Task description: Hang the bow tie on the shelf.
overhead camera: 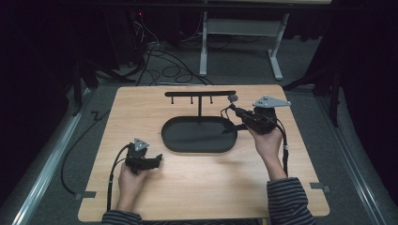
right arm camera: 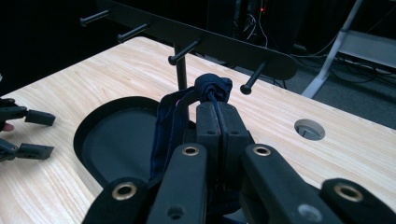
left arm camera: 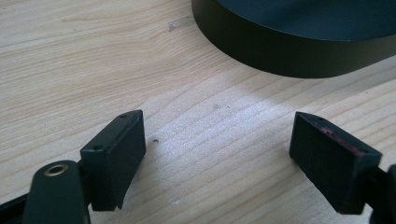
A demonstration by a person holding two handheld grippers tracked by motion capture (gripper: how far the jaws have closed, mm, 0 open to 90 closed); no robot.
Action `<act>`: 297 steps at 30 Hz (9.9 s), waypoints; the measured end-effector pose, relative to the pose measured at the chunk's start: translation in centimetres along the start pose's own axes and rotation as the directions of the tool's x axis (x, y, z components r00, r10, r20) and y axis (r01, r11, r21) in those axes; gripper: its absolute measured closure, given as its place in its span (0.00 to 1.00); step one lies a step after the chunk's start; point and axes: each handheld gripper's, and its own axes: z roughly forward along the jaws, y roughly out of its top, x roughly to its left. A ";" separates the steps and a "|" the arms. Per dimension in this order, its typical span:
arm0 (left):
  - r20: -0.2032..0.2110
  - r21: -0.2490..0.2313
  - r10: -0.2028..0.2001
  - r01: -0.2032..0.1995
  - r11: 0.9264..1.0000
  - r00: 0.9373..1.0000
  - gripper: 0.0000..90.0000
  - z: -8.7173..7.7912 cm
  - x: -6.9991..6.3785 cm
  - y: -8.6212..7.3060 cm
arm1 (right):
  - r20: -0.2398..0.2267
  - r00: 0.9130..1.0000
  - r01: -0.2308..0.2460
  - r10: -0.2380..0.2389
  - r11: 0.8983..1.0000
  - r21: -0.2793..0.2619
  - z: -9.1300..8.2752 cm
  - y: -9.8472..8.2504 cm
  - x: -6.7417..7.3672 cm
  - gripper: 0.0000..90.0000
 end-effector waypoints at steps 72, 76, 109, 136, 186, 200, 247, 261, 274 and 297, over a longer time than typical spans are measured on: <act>0.000 0.000 0.000 0.000 1.000 1.000 0.21 0.0 0.0 0.0 | 0.076 0.987 -0.143 0.144 0.990 -0.014 -0.6 0.1 -4.1 0.59; 0.000 0.000 0.000 0.000 1.000 1.000 0.21 0.0 0.0 0.0 | 0.074 0.985 -0.156 0.156 0.988 -0.013 -1.1 -0.4 -4.4 0.59; 0.000 0.000 0.000 0.000 1.000 1.000 0.21 0.0 0.0 0.0 | 0.105 0.978 -0.175 0.179 0.984 -0.044 -4.9 -3.4 -4.9 0.55; 0.000 -0.001 -0.001 0.001 1.000 1.000 0.21 0.0 0.0 0.0 | 0.095 0.978 -0.181 0.187 0.981 -0.063 -7.0 -5.9 -4.1 0.55; 0.000 -0.002 -0.001 0.001 1.000 1.000 0.21 0.0 0.0 0.0 | 0.035 0.972 -0.231 0.232 0.973 -0.025 -6.5 -10.4 -2.2 0.55; -0.001 -0.001 0.000 0.000 1.000 1.000 0.21 0.0 0.0 0.0 | 0.023 0.972 -0.235 0.235 0.972 -0.004 -5.8 -11.5 -1.4 0.55; -0.001 0.001 0.001 -0.001 1.000 1.000 0.21 0.0 0.0 0.0 | 0.003 0.981 -0.192 0.193 0.977 0.097 -1.5 -13.3 1.2 0.55; 0.000 0.001 0.001 -0.001 1.000 1.000 0.21 0.0 0.0 0.0 | 0.006 0.984 -0.175 0.176 0.976 0.130 -0.2 -13.8 1.7 0.54; 0.000 0.000 0.001 -0.001 1.000 1.000 0.21 0.0 0.0 0.0 | 0.016 0.986 -0.169 0.168 0.972 0.162 0.7 -14.1 1.7 0.54; 0.000 -0.001 -0.001 0.001 1.000 1.000 0.21 0.0 0.0 0.0 | 0.067 0.990 -0.136 0.124 0.967 0.218 2.3 -14.8 1.7 0.55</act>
